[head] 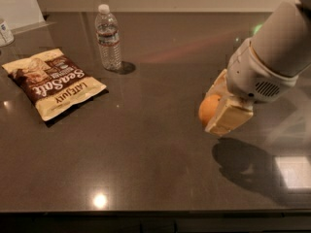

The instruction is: Pick orange

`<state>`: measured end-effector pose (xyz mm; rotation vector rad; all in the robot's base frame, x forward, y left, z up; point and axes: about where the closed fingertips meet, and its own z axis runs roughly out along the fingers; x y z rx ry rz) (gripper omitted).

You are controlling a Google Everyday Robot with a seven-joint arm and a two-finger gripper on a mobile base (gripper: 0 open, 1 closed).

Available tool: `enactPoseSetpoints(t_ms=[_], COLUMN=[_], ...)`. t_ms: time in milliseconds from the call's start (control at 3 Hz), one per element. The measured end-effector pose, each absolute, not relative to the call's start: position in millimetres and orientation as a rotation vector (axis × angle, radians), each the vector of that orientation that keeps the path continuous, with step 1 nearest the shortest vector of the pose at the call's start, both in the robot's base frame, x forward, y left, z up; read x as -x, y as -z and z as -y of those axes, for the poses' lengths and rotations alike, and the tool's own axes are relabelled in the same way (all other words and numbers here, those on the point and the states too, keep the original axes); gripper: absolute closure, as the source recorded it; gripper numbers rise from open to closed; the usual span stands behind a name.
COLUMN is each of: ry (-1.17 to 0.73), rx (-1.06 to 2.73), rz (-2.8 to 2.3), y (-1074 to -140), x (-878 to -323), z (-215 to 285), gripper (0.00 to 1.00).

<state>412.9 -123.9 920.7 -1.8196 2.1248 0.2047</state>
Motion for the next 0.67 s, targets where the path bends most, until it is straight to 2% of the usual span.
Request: enactPoseSetpoints(t_ms=[333, 667], ry=[-0.165, -0.165], rx=[1.781, 1.781], rz=[-2.031, -2.030], y=[-996.3, -996.3], x=[-433.7, -433.6], z=[114.2, 114.2], gripper=[1.00, 1.00])
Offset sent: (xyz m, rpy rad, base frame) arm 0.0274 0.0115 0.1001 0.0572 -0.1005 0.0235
